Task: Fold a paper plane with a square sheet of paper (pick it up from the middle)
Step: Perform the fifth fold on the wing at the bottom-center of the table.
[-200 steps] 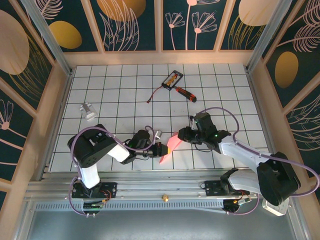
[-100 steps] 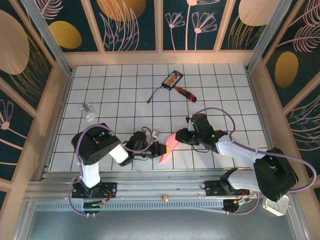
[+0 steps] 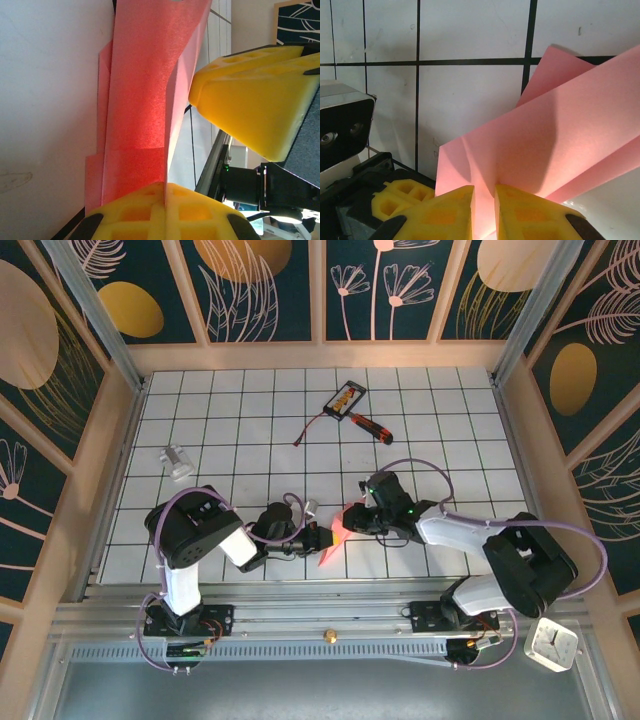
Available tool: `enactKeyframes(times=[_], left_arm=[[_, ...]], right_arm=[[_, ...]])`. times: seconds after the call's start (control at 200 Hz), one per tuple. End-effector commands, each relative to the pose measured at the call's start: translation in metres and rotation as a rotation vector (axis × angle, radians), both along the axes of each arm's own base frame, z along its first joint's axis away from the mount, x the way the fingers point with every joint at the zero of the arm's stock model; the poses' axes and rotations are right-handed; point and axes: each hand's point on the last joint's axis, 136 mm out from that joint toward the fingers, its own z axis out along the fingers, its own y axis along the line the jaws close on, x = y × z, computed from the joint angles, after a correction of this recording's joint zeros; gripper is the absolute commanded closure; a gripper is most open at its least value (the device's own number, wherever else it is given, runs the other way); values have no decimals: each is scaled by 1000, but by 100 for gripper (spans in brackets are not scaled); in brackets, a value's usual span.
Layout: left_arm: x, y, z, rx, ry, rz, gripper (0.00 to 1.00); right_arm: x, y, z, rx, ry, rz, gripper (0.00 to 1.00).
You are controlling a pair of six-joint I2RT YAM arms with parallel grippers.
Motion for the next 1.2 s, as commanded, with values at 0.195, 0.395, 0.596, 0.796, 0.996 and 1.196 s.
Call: enactKeyframes(times=[0.195, 0.395, 0.596, 0.796, 0.996, 1.196], left_arm=[[-6, 9, -35, 105, 65, -5, 100], [-8, 13, -46, 150, 87, -4, 100], [-10, 17, -56, 192, 118, 0, 100], [-12, 21, -62, 211, 140, 11, 100], [-13, 22, -63, 212, 147, 13, 100], [-14, 23, -66, 221, 153, 12, 100]], right_arm=[[7, 9, -3, 5, -23, 20, 82], [6, 2, -12, -32, -14, 11, 83], [7, -2, -10, -50, -22, 5, 83], [7, 11, 14, 52, -62, 34, 82], [1, 7, 11, 59, -55, 34, 81], [2, 7, 2, 50, -41, 32, 82]])
